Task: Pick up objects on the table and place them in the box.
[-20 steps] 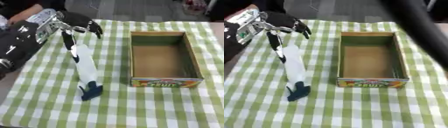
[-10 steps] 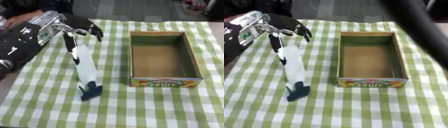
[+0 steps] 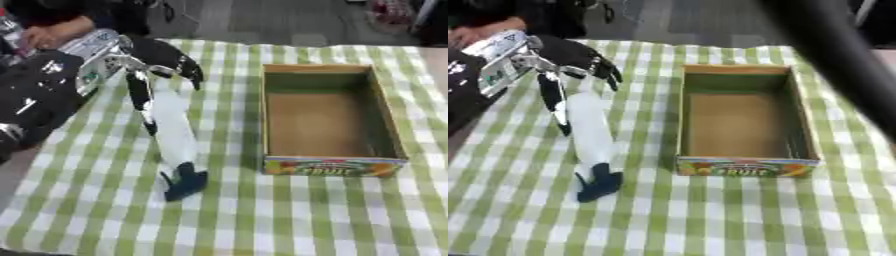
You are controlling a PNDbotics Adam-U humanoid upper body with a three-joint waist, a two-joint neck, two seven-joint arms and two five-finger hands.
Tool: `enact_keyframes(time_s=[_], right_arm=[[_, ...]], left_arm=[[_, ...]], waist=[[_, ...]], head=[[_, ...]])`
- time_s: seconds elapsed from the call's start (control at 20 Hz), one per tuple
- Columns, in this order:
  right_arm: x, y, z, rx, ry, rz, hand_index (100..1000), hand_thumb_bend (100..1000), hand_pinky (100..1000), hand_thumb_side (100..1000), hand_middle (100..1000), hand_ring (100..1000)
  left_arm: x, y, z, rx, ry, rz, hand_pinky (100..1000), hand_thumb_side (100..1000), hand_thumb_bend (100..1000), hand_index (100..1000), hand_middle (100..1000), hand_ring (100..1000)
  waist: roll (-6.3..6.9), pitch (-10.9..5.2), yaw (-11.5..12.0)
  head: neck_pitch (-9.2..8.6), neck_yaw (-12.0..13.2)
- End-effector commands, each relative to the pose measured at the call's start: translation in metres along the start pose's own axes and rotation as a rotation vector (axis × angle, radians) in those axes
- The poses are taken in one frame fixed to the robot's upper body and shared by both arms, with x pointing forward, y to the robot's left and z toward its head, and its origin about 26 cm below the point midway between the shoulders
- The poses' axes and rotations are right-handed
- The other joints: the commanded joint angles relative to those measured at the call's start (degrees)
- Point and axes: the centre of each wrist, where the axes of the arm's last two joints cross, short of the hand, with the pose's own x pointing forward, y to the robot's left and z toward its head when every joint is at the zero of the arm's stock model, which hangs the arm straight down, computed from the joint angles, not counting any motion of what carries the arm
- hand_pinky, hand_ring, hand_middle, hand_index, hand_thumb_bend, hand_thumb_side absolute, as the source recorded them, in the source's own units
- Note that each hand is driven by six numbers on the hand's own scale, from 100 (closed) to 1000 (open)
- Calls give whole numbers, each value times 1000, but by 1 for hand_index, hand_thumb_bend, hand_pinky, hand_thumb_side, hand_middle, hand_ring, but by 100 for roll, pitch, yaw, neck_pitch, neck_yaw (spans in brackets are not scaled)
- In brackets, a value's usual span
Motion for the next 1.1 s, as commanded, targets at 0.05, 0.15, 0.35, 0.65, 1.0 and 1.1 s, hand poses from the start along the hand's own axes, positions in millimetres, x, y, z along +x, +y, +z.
enact_keyframes(time_s=[0.05, 0.15, 0.35, 0.65, 1.0, 1.1], right_arm=[[7, -1, -4, 20, -19, 6, 783, 163, 527, 1000, 712, 695], [7, -1, -4, 20, -18, 6, 783, 162, 527, 1000, 713, 695], [7, -1, -3, 20, -18, 7, 783, 162, 527, 1000, 713, 695], [7, 1, -4, 25, -20, 2, 783, 162, 528, 1000, 713, 695], [8, 2, -6, 29, -26, -4, 783, 162, 528, 1000, 713, 696], [8, 2, -6, 29, -27, -6, 783, 163, 529, 1000, 713, 696]], left_arm=[[-4, 4, 8, -213, -173, -108, 832, 479, 1000, 837, 847, 789], [-3, 4, 8, -209, -175, -106, 830, 480, 1000, 838, 847, 789], [-2, 2, 6, -213, -182, -102, 829, 478, 1000, 838, 847, 789], [-1, -1, 1, -216, -187, -95, 826, 478, 1000, 838, 847, 789], [0, -7, -3, -229, -188, -88, 823, 476, 1000, 838, 846, 789], [0, -9, -3, -233, -188, -84, 822, 474, 1000, 838, 846, 789]], waist=[[-11, -92, 26], [-16, -91, 32], [-28, -89, 25], [-27, -77, -16], [-33, -43, -62], [-35, -34, -70]], head=[[-20, 90], [-20, 96], [-20, 122], [-20, 174], [-20, 246], [-20, 256]])
